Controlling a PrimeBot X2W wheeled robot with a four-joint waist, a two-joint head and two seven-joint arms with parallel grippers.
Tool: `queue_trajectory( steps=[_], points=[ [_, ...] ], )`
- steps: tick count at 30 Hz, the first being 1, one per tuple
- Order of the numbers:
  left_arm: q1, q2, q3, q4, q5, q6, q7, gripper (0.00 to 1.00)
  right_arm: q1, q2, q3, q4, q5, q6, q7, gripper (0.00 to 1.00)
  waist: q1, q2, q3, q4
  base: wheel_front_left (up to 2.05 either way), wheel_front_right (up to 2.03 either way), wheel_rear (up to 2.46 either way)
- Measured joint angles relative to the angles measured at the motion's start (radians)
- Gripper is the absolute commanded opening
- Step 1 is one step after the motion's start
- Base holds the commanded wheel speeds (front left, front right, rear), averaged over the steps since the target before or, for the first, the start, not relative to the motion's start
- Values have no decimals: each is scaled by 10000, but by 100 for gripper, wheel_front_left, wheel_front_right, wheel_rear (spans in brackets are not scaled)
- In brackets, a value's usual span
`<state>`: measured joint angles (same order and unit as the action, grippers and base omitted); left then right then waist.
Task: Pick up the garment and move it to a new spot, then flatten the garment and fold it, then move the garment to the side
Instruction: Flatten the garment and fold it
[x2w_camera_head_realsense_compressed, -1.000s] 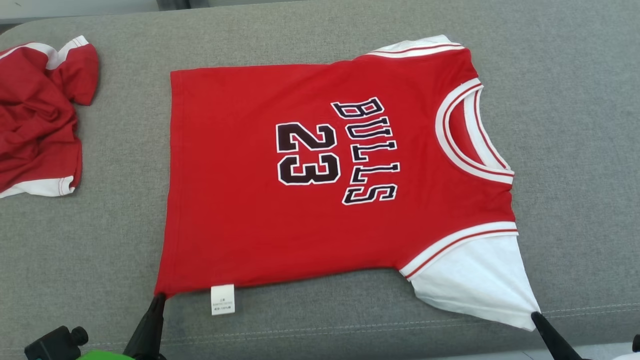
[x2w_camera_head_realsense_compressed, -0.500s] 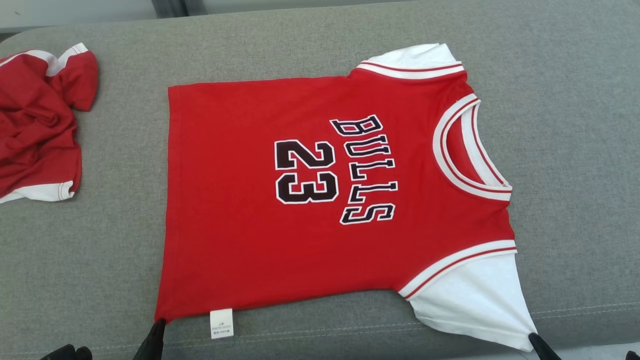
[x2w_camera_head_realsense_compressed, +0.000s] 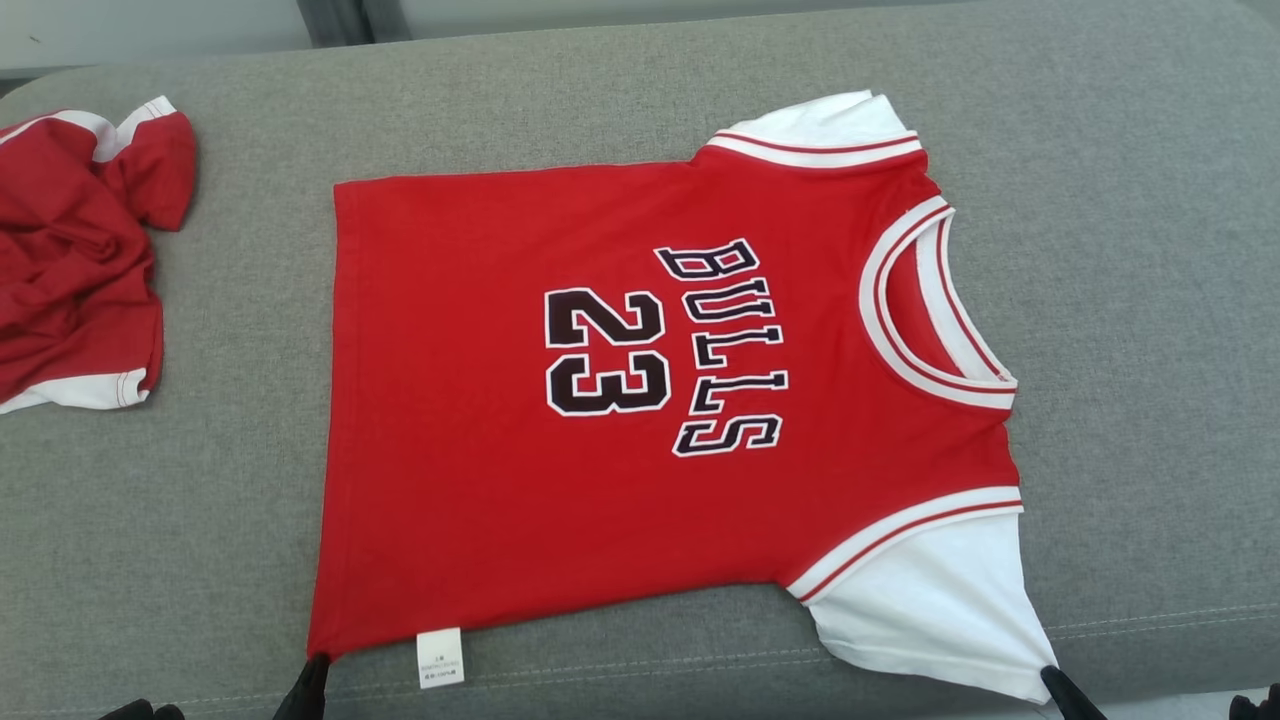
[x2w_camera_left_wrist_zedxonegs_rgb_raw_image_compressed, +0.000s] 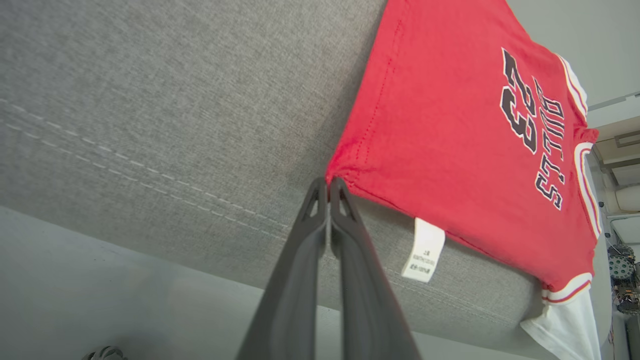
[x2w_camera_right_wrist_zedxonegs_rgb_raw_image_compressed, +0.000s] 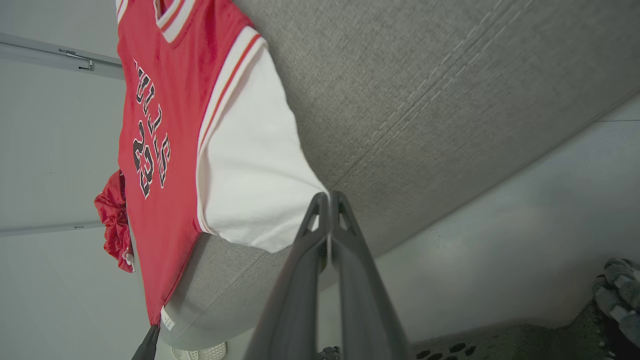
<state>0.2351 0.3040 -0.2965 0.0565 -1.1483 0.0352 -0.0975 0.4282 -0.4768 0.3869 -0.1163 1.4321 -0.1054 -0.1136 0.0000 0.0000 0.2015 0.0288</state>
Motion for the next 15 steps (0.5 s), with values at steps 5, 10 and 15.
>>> queue_trajectory(
  steps=[5, 10, 15],
  points=[
    [-7, -21, 6, 132, 0, -10, -2, 0, -96, 15, 46, 117, -77, 42, 2, 0, 0, 0, -17, 0, 0, 0, 0],
    [-7, -48, 33, 224, -2, -13, -15, 0, -69, 90, 88, 188, -67, 82, 4, 0, 0, 0, -6, -6, 0, 0, 0],
    [-7, -46, 100, 259, -15, -69, -90, 0, -39, 105, 127, 267, -54, 90, 63, 0, 0, 0, 61, -29, 0, 0, 0]
  ],
)
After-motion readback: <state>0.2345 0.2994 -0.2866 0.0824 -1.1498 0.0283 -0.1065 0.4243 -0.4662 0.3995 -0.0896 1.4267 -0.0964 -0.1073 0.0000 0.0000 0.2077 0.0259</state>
